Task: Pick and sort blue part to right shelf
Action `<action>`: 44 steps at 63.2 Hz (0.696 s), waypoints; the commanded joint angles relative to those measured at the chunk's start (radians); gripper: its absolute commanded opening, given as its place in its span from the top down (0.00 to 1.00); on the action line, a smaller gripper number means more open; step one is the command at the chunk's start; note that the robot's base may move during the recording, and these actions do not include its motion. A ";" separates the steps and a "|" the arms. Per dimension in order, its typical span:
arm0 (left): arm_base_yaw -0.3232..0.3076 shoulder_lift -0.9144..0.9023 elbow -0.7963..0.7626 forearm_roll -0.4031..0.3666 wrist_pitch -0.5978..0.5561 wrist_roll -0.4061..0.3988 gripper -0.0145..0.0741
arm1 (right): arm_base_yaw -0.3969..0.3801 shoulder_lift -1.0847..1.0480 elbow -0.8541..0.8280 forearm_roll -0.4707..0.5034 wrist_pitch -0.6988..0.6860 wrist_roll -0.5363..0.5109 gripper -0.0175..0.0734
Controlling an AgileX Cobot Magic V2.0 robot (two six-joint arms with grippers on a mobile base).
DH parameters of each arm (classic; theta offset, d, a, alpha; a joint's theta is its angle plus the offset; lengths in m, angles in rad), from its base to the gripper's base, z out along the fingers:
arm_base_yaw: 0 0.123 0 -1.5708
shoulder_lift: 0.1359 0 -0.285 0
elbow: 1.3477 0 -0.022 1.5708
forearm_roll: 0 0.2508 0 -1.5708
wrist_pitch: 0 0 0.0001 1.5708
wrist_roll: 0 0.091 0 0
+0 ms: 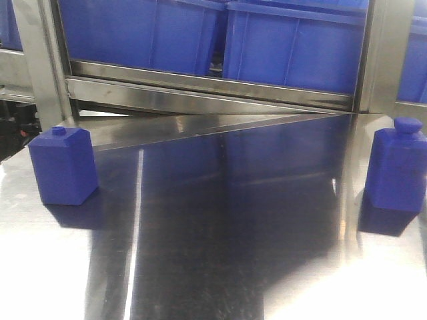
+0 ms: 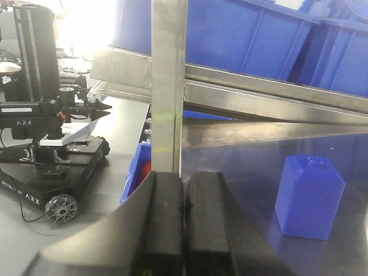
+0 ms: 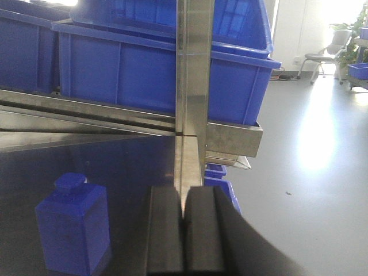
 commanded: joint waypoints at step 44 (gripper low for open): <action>-0.003 -0.018 0.024 0.006 -0.139 -0.002 0.70 | -0.003 -0.020 -0.024 0.002 -0.090 -0.006 0.77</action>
